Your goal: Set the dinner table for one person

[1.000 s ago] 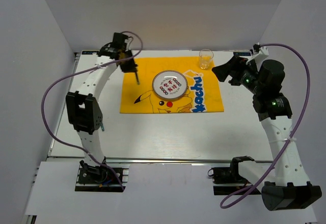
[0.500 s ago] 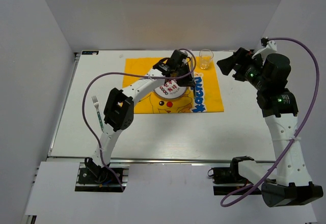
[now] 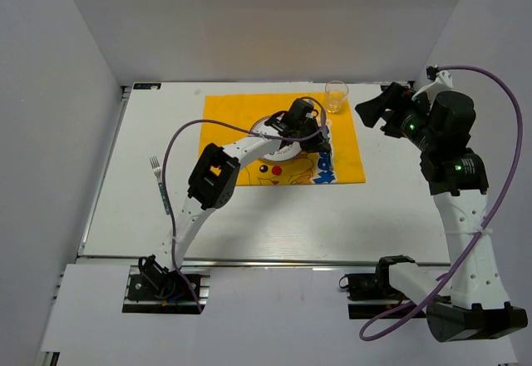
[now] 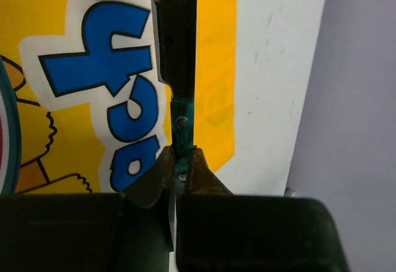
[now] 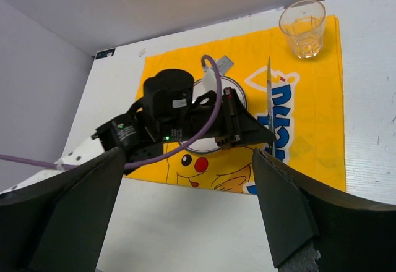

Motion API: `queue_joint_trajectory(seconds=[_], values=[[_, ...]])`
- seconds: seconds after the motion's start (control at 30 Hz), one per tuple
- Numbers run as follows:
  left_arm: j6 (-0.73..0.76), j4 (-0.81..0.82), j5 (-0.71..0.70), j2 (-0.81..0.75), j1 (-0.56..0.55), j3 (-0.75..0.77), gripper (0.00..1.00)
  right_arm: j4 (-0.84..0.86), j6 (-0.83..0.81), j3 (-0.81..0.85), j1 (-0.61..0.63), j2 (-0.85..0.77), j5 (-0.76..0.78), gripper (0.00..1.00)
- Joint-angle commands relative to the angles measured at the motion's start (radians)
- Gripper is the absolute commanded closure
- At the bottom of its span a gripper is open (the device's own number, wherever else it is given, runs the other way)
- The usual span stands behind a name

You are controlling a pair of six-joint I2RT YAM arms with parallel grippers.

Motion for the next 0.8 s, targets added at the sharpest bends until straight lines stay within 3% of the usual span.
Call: queue_joint_trajectory(seconds=[0.0,0.77], values=[[-0.017,0.077,0.051,-0.002,-0.014,0.033,1.0,0.012,-0.023,-0.004,-0.002,-0.02,0.009,0.11],[-0.051,0.184,0.148,0.113,-0.023,0.052,1.0,0.019,-0.035,-0.048,-0.002,-0.046,-0.02,0.11]])
